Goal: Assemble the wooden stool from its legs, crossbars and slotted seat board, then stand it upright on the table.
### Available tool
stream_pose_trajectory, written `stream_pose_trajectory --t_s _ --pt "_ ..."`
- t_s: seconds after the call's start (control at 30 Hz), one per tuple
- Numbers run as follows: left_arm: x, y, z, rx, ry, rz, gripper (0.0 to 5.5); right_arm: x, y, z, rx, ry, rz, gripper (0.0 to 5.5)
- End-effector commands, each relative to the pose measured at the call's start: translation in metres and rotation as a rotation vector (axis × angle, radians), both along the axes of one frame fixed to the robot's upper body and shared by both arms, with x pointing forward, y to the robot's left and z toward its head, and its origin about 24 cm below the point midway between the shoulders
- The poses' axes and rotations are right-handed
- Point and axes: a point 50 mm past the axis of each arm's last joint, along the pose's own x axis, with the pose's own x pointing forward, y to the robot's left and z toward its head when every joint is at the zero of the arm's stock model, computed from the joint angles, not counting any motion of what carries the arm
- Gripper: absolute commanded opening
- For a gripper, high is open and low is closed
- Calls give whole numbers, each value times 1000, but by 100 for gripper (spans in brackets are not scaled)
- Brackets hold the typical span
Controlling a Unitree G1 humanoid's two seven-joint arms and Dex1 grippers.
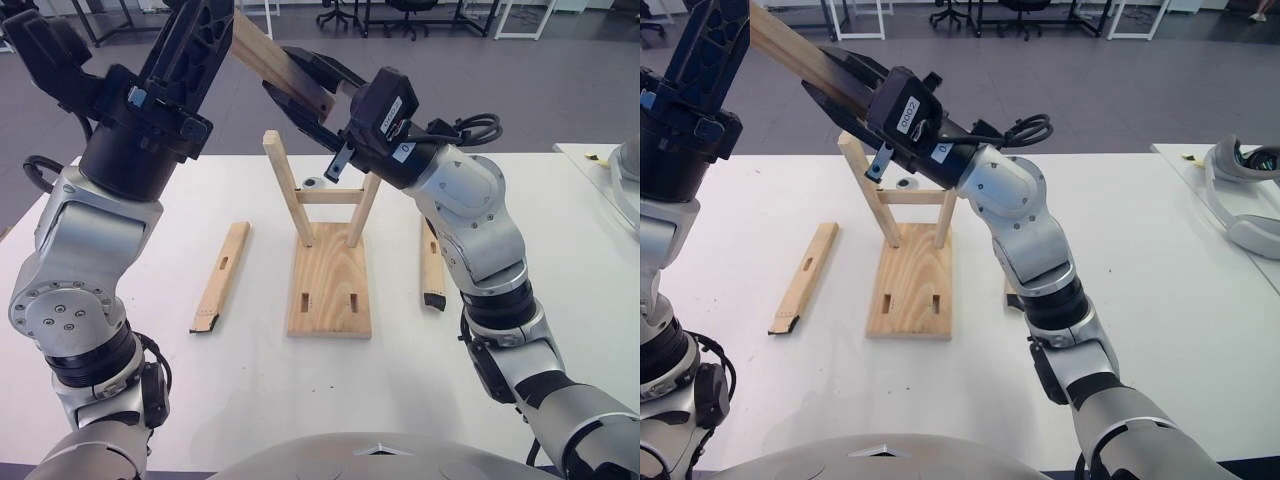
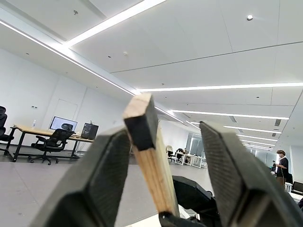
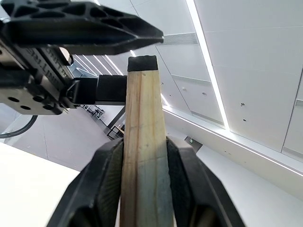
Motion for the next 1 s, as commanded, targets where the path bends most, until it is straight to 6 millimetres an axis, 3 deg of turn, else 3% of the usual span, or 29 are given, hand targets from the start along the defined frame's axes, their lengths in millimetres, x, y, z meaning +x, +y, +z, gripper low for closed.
stream_pose_trajectory --t_s 0.03,0.3,0.4,0.43,0.53,0.67,0.73,0.8,0.9,1.0 --pt "1 0 2 17 -9 19 170 -1 2 -4 -14 6 22 132" --pt "4 2 -4 28 11 63 42 1 2 -6 -20 20 19 132" --pt "5 5 -8 47 22 111 41 2 3 -11 -41 30 13 132" --pt "6 8 -10 54 27 140 41 3 4 -15 -59 42 9 169" --pt "10 29 -23 117 56 297 41 5 3 -34 -162 71 -16 221" --pt "5 74 -29 252 75 543 41 9 -9 -49 -237 65 -102 295" --pt "3 92 -43 308 118 615 41 12 -14 -53 -239 88 -129 298" --pt "6 113 -71 315 218 665 41 14 -19 -63 -245 126 -153 298" --pt "14 123 -123 226 377 615 41 15 -21 -90 -275 206 -160 298" --pt "17 132 -158 146 448 626 41 15 -30 -120 -325 286 -194 298"
